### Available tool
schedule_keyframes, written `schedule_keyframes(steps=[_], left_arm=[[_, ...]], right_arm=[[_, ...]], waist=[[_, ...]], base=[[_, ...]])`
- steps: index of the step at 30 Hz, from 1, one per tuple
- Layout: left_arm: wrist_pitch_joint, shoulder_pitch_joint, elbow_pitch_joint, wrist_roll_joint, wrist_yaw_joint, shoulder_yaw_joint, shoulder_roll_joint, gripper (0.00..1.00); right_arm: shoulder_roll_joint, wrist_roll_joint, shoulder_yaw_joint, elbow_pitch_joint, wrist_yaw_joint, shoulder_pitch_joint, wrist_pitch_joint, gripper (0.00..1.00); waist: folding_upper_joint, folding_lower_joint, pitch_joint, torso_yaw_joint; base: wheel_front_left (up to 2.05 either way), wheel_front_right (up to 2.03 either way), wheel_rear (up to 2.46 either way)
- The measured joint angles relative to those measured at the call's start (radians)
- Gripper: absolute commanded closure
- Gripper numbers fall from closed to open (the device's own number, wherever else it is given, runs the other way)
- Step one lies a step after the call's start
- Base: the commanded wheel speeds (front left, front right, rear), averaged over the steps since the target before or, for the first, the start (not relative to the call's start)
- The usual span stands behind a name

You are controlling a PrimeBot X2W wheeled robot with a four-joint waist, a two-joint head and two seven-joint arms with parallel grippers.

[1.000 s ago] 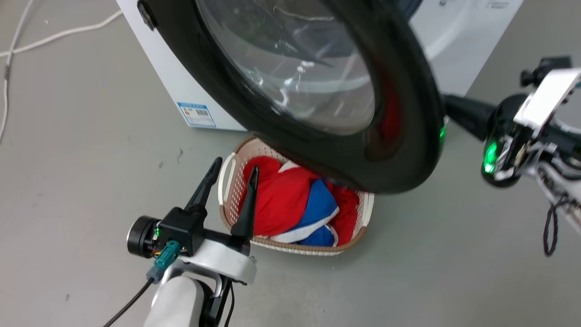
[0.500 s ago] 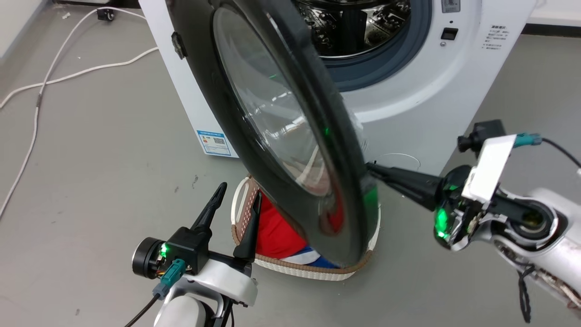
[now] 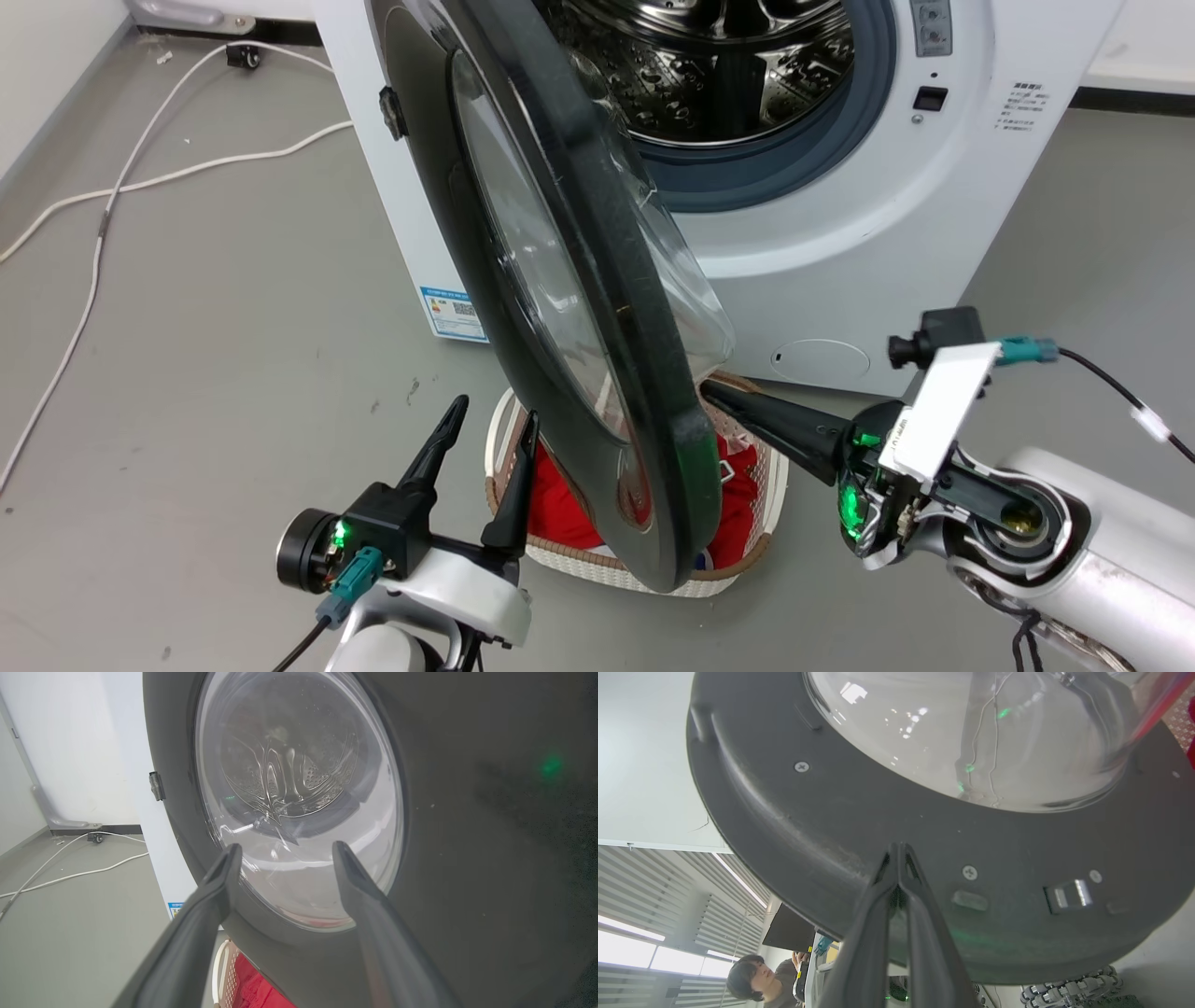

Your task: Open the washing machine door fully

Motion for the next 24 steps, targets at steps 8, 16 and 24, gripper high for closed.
schedule_keyframes(steps=[8, 16, 24], left_arm=[[0.000, 0.019, 0.008, -0.022, 0.004, 0.007, -0.002, 0.00], [0.000, 0.042, 0.014, -0.022, 0.008, 0.023, 0.012, 0.00], [0.000, 0.064, 0.010, -0.025, 0.022, 0.052, 0.034, 0.00]], right_arm=[[-0.019, -0.021, -0.123, -0.010, 0.000, 0.142, -0.192, 1.00], [-0.070, -0.119, -0.268, -0.048, 0.000, 0.348, -0.350, 0.00], [-0.039, -0.405, -0.500, 0.084, 0.000, 0.538, -0.373, 0.00]], waist=[[0.0000, 0.0000, -0.030, -0.019], [0.0000, 0.0000, -0.059, -0.055], [0.0000, 0.0000, -0.080, -0.100]], base=[[0.00, 0.00, 0.00], [0.00, 0.00, 0.00], [0.00, 0.00, 0.00]])
